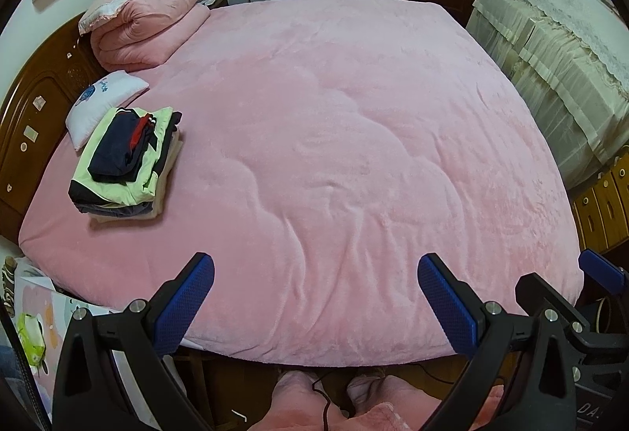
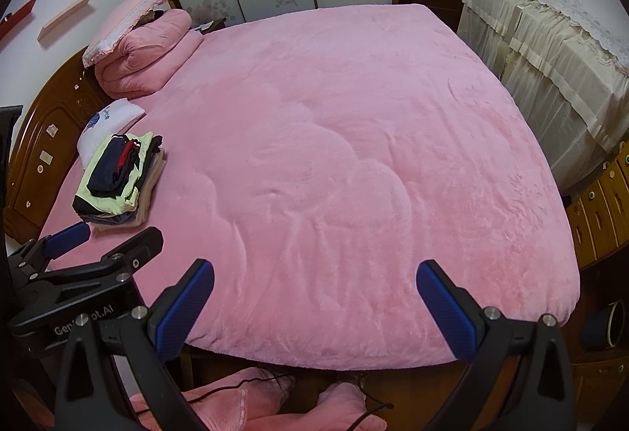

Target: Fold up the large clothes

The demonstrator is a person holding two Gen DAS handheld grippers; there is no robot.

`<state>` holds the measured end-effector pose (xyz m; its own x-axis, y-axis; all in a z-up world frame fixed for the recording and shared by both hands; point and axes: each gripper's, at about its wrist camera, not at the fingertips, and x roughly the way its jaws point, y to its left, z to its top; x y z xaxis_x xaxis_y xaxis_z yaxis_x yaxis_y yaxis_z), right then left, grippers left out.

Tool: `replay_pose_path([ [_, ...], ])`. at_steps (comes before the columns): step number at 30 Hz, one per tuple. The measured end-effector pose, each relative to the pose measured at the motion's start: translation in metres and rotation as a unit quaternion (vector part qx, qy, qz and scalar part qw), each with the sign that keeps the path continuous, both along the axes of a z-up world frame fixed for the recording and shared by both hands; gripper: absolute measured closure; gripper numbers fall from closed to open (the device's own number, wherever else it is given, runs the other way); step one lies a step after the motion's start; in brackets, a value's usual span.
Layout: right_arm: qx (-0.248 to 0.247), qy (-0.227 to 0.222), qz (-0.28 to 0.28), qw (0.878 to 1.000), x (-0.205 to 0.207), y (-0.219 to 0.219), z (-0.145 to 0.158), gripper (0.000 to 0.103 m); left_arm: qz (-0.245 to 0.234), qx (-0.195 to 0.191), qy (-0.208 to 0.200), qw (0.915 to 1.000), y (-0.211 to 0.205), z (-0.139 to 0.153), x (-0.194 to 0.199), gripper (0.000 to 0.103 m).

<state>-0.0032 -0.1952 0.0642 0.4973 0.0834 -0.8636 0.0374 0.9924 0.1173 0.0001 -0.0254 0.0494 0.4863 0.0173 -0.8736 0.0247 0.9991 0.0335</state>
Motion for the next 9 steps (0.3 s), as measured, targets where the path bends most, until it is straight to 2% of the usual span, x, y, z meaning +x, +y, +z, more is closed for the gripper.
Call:
replay_pose_path([
  [9, 0.007, 0.001, -0.006, 1.000, 0.006, -0.012, -0.001, 0.000, -0.003, 0.004, 0.004, 1.0000, -0.009, -0.001, 0.003, 0.001],
])
